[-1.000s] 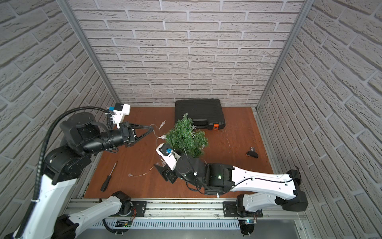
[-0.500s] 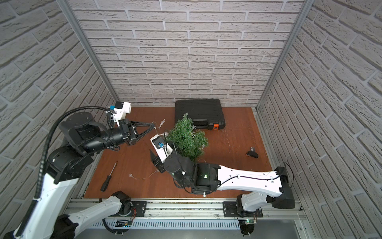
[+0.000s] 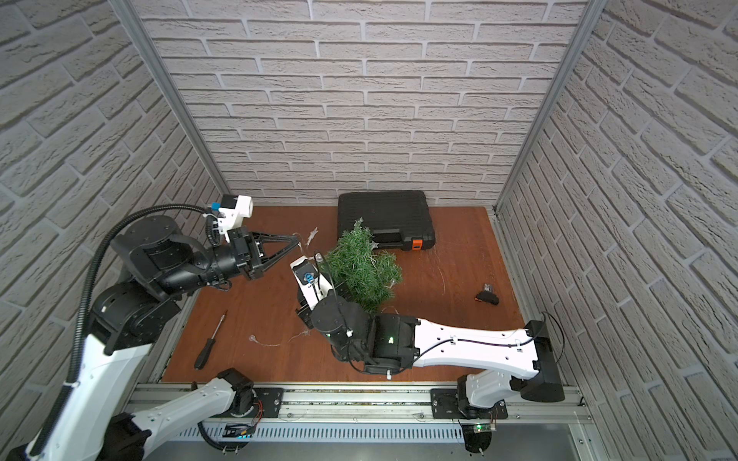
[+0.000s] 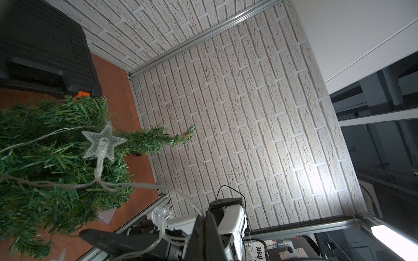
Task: Wrap string light around the christmas tree
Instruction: Wrap the light string around the Christmas tree.
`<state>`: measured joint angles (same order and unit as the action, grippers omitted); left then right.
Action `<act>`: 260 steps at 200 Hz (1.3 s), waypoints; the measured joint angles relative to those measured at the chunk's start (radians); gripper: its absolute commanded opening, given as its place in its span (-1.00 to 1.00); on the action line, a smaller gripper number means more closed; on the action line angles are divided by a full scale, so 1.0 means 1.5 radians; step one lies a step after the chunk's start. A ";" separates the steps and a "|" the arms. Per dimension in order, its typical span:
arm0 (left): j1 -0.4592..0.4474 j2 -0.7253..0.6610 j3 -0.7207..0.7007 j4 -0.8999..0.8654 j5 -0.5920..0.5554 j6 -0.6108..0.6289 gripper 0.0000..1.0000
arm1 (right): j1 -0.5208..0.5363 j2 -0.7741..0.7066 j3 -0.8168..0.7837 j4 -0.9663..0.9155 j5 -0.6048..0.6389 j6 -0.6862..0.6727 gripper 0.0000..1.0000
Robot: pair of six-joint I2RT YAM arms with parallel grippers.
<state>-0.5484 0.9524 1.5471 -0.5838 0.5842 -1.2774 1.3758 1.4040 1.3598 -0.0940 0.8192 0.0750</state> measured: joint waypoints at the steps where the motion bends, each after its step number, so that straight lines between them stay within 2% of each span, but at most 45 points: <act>1: 0.000 0.000 0.000 0.001 0.000 0.000 -1.00 | 0.000 0.000 0.000 0.000 0.000 0.000 -0.36; 35: -0.006 -0.001 0.000 0.015 -0.002 -0.006 -1.00 | -0.002 0.000 0.000 0.000 0.006 -0.001 -0.52; 85: -0.009 -0.001 0.000 0.021 -0.009 -0.011 -1.00 | -0.012 0.002 0.009 0.001 0.009 -0.001 -0.53; 113: -0.012 -0.001 0.000 0.021 -0.013 -0.012 -1.00 | -0.019 0.002 0.010 0.001 -0.006 0.000 -0.94; 161: -0.014 -0.001 0.000 0.011 -0.029 0.011 -1.00 | -0.020 0.002 0.032 -0.016 -0.045 0.007 -0.94; 185: -0.014 0.001 -0.001 -0.032 -0.055 0.058 -0.82 | -0.020 -0.009 0.048 -0.058 -0.065 0.035 -0.94; 225: -0.014 0.024 -0.015 -0.086 -0.099 0.135 -0.75 | -0.020 -0.046 0.088 -0.174 -0.092 0.104 -0.94; 235: -0.014 0.035 -0.015 -0.095 -0.111 0.156 -0.64 | -0.020 -0.053 0.106 -0.197 -0.098 0.121 -0.95; 260: -0.014 0.054 -0.015 -0.125 -0.143 0.213 -0.20 | -0.020 -0.065 0.151 -0.249 -0.111 0.155 -0.94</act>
<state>-0.5697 1.0336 1.5249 -0.7715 0.3691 -0.9573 1.3453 1.3064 1.5867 -0.4679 0.6533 0.3069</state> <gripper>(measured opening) 0.304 0.045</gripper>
